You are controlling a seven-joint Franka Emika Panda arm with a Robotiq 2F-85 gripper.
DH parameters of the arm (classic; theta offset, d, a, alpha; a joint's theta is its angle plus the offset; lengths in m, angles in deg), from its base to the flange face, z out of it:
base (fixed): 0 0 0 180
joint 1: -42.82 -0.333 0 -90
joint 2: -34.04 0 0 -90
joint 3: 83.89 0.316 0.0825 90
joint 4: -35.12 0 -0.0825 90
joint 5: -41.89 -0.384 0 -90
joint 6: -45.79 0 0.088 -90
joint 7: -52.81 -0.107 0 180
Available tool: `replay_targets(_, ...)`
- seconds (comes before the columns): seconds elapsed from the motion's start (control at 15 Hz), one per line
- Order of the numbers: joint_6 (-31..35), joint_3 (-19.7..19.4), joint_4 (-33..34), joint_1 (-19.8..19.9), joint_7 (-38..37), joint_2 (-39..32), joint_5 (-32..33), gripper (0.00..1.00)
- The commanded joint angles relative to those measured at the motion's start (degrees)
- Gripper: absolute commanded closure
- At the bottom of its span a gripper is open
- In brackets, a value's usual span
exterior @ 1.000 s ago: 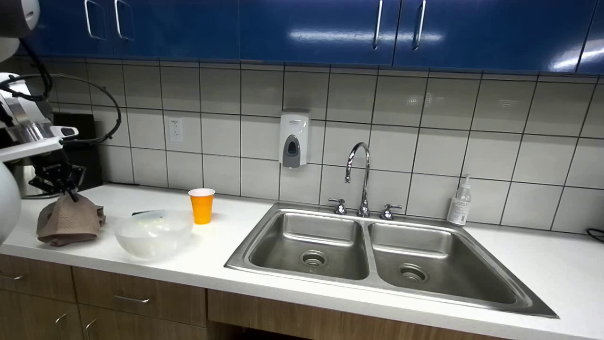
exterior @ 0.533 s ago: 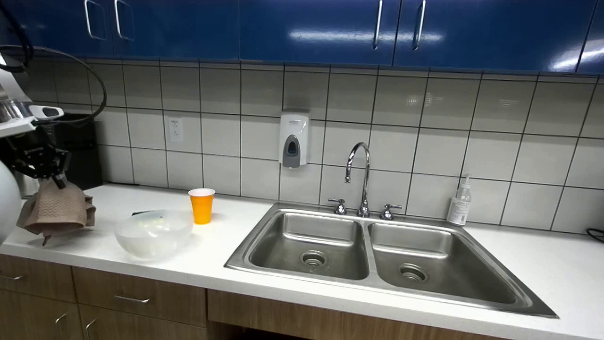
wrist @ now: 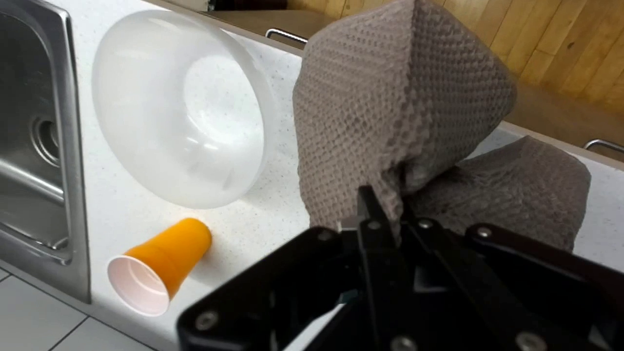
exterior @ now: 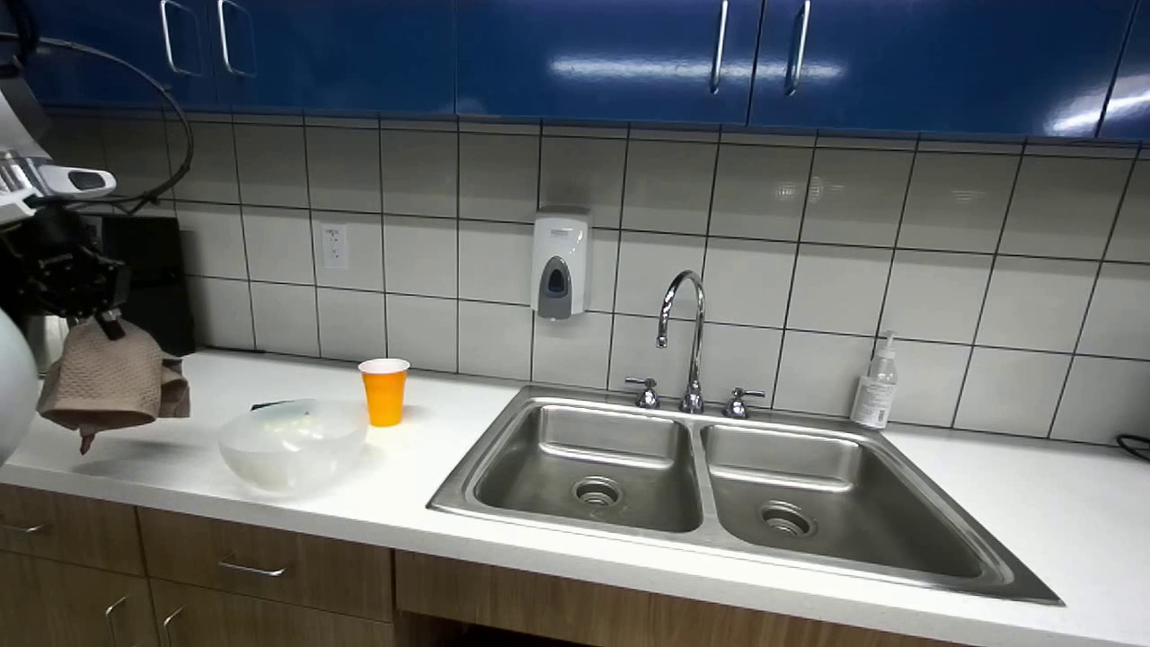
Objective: Put the brown towel in the bowl
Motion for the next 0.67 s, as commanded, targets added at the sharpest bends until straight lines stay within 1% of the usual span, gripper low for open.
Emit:
replay_targets(0.0,-2.06,2.06,-4.48,4.24,-2.74,6.09,-0.59,0.99)
replay_targets(0.33,-2.99,3.13,-6.44,10.87,-3.44,9.59,-1.82,0.99)
replay_targets(0.6,-3.87,2.88,-7.51,15.57,-3.71,11.24,-2.18,0.99)
